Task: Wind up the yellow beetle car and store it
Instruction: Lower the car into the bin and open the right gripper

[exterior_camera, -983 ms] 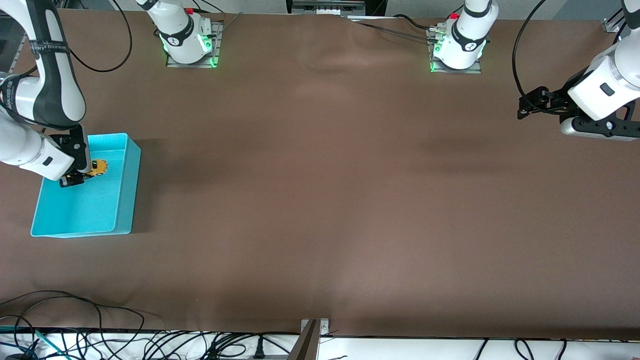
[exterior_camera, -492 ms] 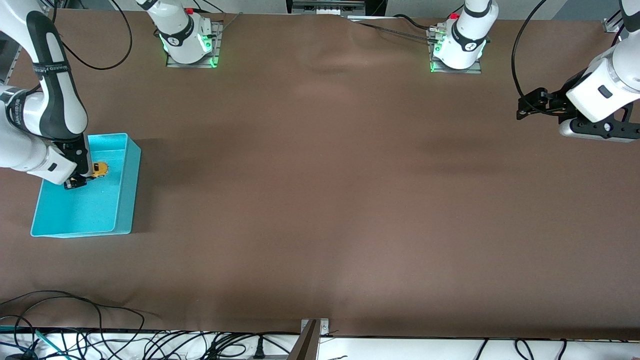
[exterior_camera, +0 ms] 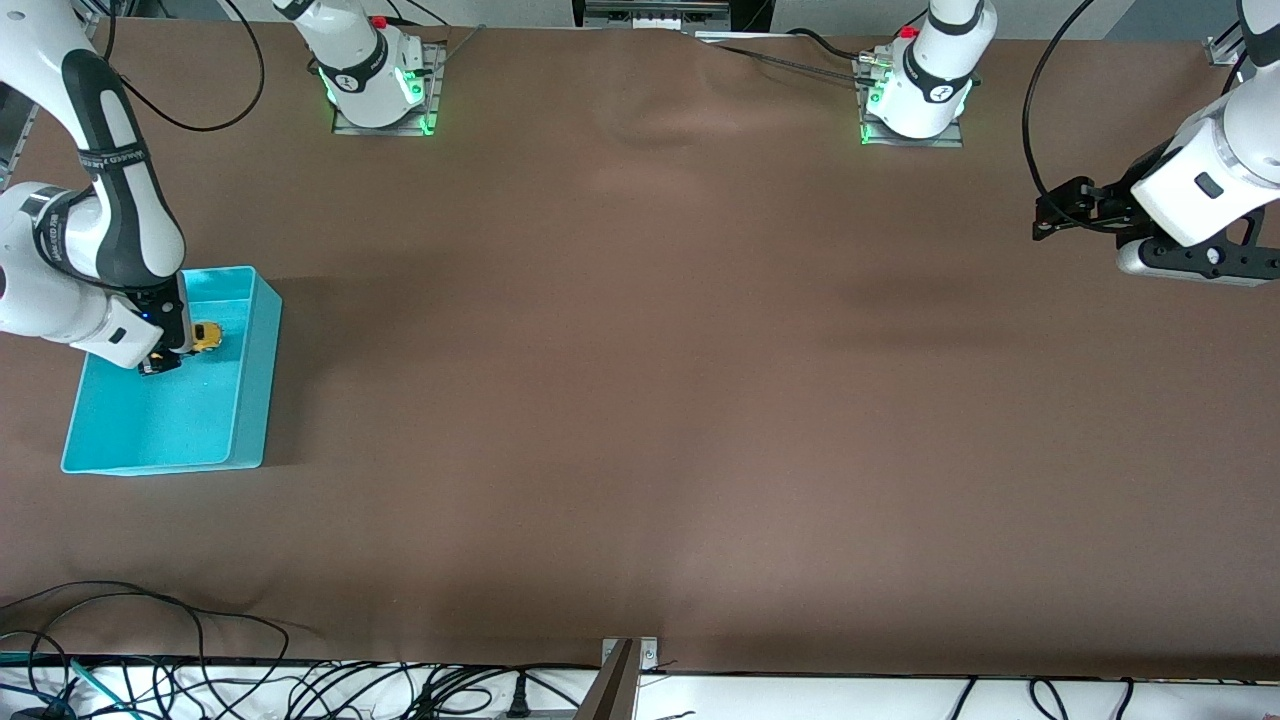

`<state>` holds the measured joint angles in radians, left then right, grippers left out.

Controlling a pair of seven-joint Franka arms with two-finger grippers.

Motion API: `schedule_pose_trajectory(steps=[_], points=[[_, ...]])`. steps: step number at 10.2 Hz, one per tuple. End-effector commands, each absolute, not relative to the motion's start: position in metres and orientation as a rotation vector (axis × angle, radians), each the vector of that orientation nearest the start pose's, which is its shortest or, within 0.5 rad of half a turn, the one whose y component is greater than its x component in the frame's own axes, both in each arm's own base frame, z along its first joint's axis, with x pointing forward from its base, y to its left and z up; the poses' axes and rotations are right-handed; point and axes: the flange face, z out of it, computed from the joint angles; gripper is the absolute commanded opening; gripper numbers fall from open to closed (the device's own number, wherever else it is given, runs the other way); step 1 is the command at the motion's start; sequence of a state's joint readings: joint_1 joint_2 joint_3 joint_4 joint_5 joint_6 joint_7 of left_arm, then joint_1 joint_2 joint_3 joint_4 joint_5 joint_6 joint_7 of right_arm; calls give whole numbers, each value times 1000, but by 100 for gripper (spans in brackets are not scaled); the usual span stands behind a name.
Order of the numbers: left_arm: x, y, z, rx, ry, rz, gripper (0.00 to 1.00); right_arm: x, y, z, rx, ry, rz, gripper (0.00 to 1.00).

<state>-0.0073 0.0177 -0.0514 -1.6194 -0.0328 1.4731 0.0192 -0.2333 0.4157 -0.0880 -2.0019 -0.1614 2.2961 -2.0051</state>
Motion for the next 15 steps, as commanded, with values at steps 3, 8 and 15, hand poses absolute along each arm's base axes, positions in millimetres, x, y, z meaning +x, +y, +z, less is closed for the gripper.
schedule_pose_trajectory(steps=[3, 8, 15], points=[[543, -37, 586, -3154, 115, 268, 100, 561, -198, 224, 1956, 2493, -285, 35], [544, -39, 586, -3153, 122, 268, 100, 563, -201, 239, 1953, 2480, -274, 100], [544, -39, 585, -3153, 122, 268, 100, 572, -177, 369, 2358, 2078, -121, 100]])
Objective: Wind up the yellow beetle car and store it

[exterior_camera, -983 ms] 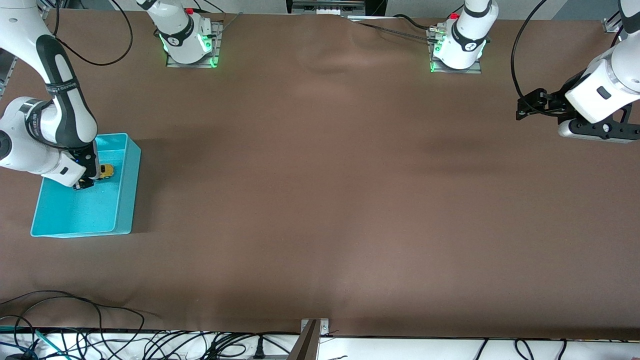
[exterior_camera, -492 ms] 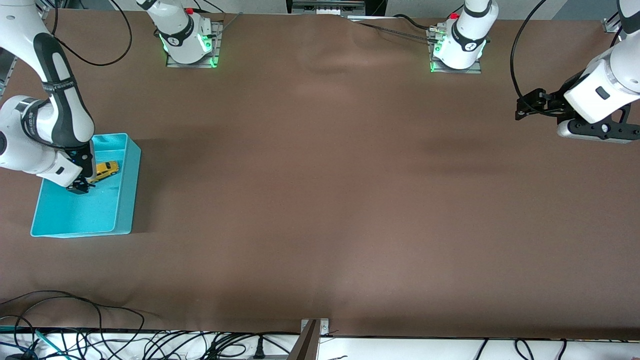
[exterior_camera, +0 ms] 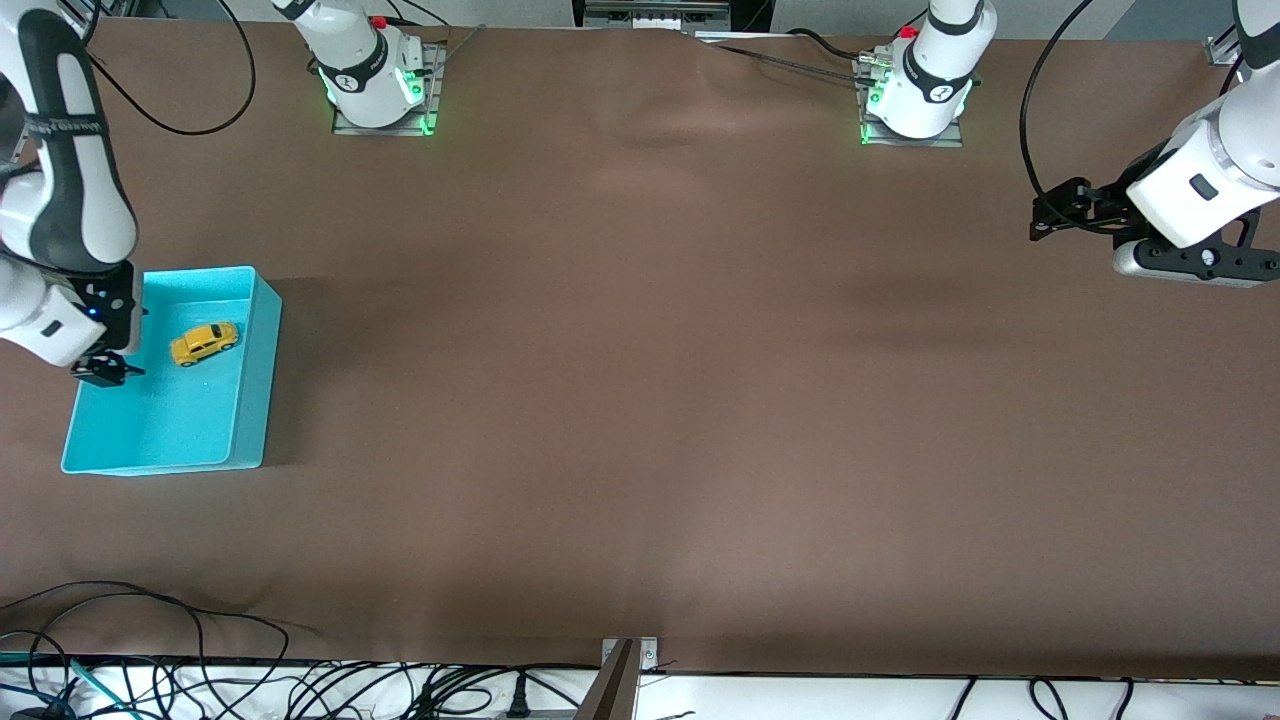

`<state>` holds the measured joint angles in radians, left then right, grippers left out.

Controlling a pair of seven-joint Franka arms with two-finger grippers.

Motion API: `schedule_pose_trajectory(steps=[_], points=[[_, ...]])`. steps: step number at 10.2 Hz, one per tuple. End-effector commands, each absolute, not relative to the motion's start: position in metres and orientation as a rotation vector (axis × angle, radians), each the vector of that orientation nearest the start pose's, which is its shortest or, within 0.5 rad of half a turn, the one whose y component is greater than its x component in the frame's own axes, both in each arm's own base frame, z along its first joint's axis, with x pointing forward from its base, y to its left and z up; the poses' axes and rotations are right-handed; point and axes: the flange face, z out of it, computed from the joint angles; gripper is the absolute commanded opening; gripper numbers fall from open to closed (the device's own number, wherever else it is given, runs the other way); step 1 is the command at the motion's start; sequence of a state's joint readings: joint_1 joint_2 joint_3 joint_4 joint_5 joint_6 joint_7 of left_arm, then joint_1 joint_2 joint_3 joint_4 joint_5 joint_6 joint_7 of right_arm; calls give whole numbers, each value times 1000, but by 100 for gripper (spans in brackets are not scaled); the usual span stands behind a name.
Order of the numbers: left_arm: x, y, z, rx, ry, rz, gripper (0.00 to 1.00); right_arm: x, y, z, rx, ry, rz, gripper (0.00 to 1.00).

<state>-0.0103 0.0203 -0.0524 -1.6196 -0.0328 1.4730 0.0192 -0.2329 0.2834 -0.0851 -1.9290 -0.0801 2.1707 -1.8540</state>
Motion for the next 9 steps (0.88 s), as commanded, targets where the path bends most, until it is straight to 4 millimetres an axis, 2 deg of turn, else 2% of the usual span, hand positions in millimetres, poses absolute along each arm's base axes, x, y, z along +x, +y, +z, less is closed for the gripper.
schedule_pose_trajectory(steps=[1, 3, 4, 6, 9], points=[[545, -39, 584, -3153, 122, 275, 100, 569, -167, 386, 2501, 1904, -122, 100], [545, -39, 584, -3153, 122, 273, 100, 572, -130, 421, 2672, 1614, -83, 100], [545, -39, 584, -3153, 122, 271, 100, 577, -115, 433, 2752, 1469, -80, 100], [545, -39, 584, -3153, 122, 270, 100, 583, -83, 444, 2900, 1137, -78, 100], [545, -39, 584, -3153, 122, 271, 100, 586, -23, 474, 3035, 707, -79, 100]])
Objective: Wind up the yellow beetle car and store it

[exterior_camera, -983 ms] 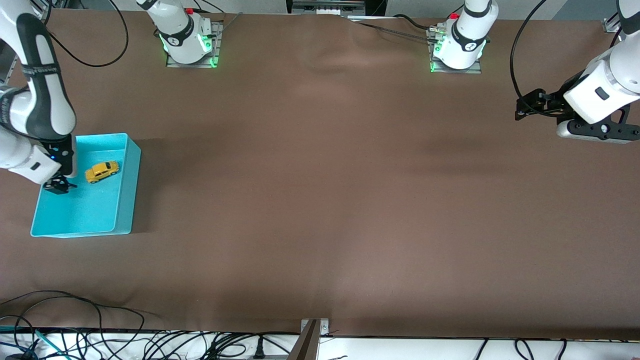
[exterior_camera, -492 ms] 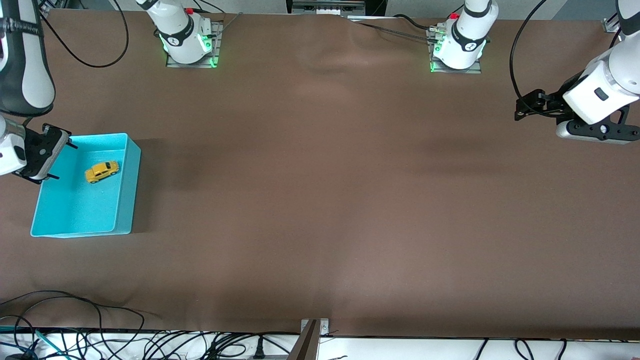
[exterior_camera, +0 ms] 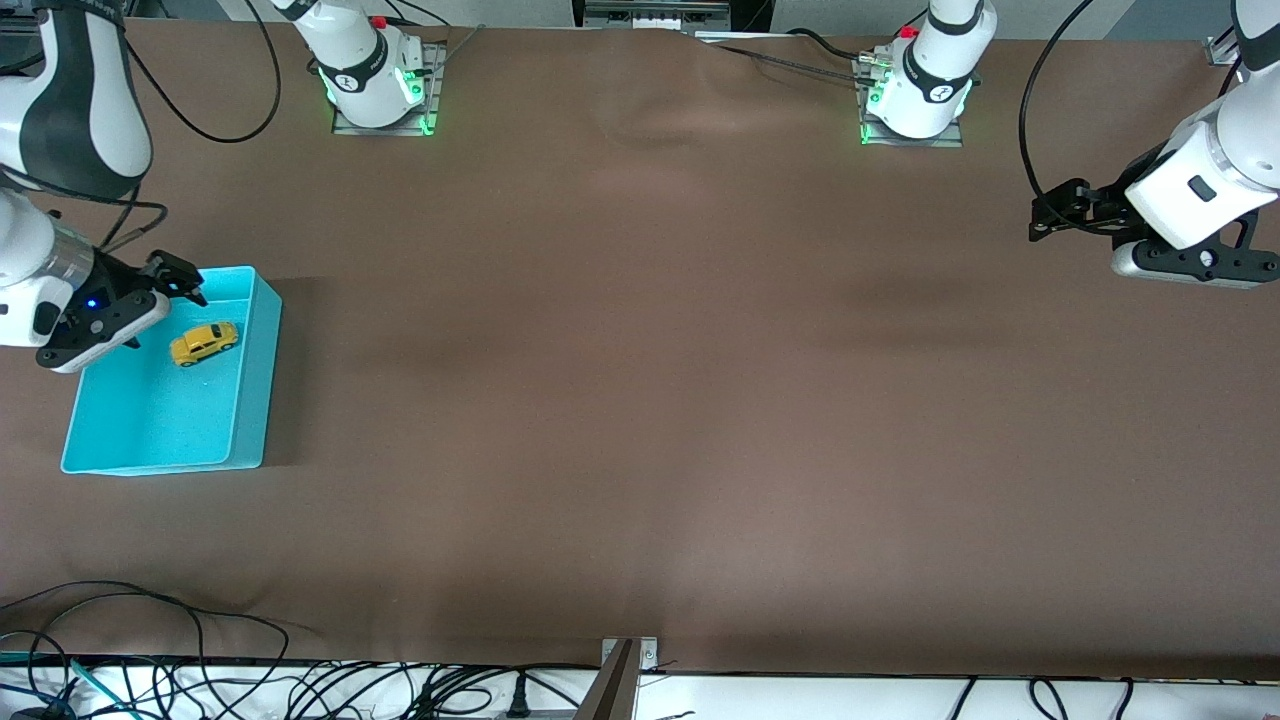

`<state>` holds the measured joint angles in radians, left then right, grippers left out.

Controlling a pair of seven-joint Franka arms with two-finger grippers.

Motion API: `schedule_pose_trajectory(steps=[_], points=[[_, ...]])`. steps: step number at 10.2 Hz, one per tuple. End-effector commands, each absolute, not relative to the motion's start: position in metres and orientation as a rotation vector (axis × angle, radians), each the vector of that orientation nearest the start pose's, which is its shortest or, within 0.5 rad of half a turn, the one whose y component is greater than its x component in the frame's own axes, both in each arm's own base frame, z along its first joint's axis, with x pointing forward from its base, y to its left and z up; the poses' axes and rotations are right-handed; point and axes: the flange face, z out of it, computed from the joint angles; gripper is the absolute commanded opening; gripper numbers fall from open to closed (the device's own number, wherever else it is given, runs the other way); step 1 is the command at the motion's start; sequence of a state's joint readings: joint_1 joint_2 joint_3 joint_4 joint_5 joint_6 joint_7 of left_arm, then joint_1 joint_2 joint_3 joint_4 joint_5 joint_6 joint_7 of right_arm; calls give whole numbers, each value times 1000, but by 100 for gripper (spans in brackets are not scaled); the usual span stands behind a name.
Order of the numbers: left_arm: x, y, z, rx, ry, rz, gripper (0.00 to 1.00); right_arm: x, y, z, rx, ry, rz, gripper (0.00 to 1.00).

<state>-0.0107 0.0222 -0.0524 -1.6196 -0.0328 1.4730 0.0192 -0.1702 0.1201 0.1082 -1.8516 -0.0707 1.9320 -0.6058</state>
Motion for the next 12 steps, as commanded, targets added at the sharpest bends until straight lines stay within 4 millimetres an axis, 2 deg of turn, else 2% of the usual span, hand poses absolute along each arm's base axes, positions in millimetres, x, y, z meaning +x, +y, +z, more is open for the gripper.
schedule_pose_trajectory(steps=[1, 3, 6, 8, 10, 11, 12], points=[[545, -39, 584, -3153, 122, 273, 100, 581, -8, 484, -3122, -548, 75, 100], [545, -39, 584, -3153, 122, 273, 100, 567, 26, 502, -3169, -266, 95, 100], [545, -39, 584, -3153, 122, 273, 100, 547, 46, 534, -3199, -38, 72, 100], [545, -40, 584, -3153, 124, 273, 100, 544, 43, 551, -3204, 50, 107, 100], [545, -40, 584, -3153, 124, 273, 100, 545, 40, 567, -3202, 66, 100, 100], [545, -40, 584, -3153, 124, 273, 100, 545, 29, 575, -3197, 76, 65, 100], [545, -40, 584, -3153, 124, 273, 100, 539, 34, 587, -3198, 76, 46, 100]])
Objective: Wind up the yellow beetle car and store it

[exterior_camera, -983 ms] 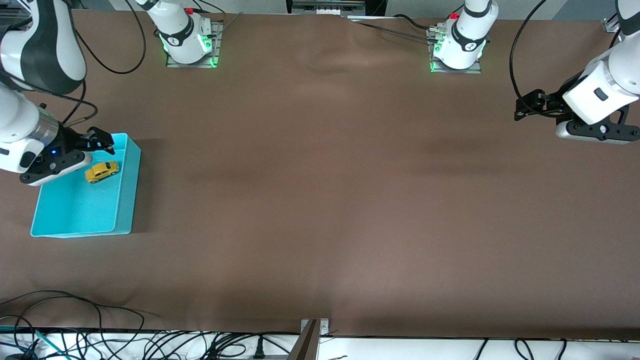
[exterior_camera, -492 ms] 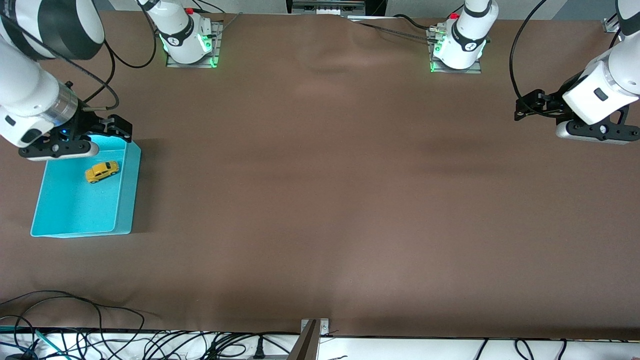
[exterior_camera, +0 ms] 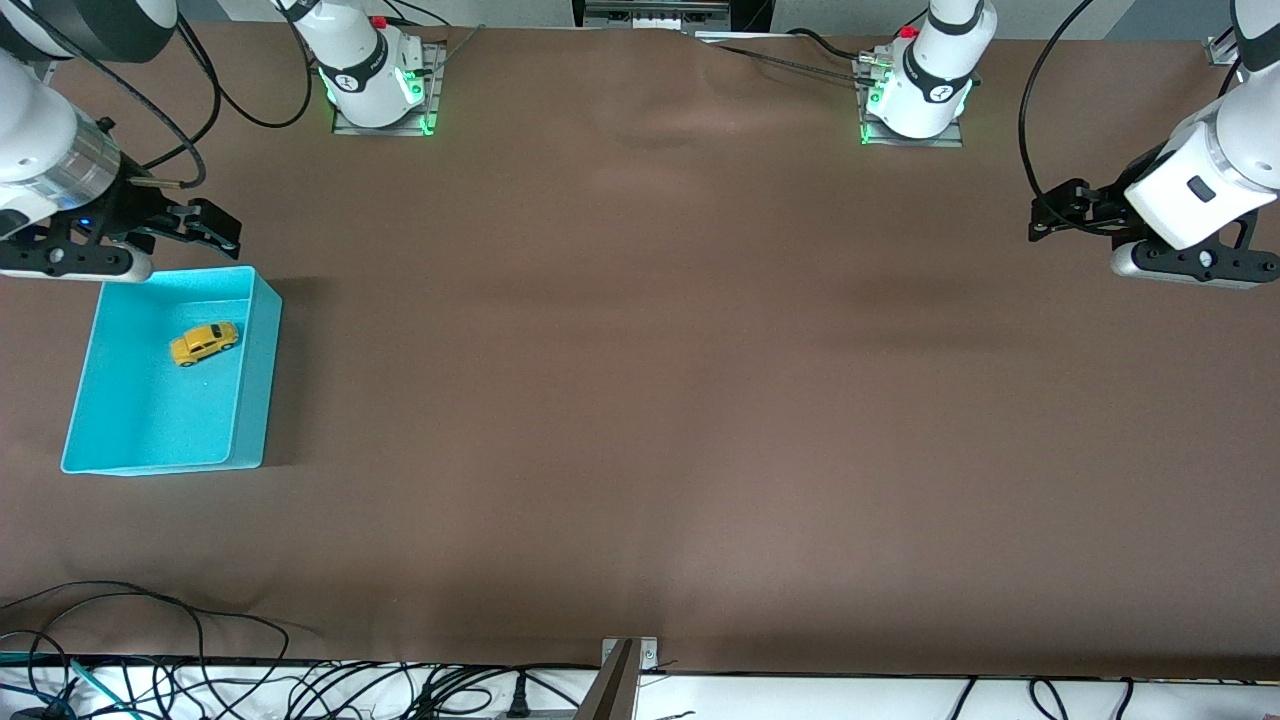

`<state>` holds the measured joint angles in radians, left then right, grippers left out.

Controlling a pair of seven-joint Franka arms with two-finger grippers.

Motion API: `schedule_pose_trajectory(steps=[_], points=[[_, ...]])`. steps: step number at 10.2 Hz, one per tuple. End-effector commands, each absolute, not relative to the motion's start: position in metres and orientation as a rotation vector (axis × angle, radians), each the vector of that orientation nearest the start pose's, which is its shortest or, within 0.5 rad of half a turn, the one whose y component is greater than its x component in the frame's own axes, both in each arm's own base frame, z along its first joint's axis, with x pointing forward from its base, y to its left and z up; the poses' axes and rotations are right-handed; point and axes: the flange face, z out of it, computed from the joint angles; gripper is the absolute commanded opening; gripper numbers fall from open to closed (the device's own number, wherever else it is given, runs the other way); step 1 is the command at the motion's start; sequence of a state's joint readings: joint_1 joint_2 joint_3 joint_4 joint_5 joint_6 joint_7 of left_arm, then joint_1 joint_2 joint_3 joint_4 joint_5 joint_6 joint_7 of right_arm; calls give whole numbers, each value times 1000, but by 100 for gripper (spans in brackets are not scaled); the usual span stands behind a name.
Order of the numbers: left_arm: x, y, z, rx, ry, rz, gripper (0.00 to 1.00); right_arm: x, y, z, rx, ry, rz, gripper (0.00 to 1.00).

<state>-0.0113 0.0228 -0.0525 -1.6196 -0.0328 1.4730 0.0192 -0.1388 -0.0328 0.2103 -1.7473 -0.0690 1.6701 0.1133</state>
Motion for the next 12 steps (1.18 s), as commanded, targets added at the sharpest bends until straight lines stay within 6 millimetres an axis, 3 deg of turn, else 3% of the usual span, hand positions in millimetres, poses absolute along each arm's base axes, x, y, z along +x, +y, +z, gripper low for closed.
schedule_pose_trajectory(steps=[1, 6, 9, 12], points=[[545, -40, 584, -3153, 124, 273, 100, 539, 29, 593, -3194, 77, 46, 100], [545, -40, 584, -3153, 124, 271, 100, 538, -33, 599, -3128, 149, 48, 100], [545, -40, 584, -3153, 124, 273, 100, 539, -39, 599, -3126, 175, 50, 100], [545, -41, 584, -3153, 127, 273, 100, 542, -32, 613, -3139, 154, 53, 100]])
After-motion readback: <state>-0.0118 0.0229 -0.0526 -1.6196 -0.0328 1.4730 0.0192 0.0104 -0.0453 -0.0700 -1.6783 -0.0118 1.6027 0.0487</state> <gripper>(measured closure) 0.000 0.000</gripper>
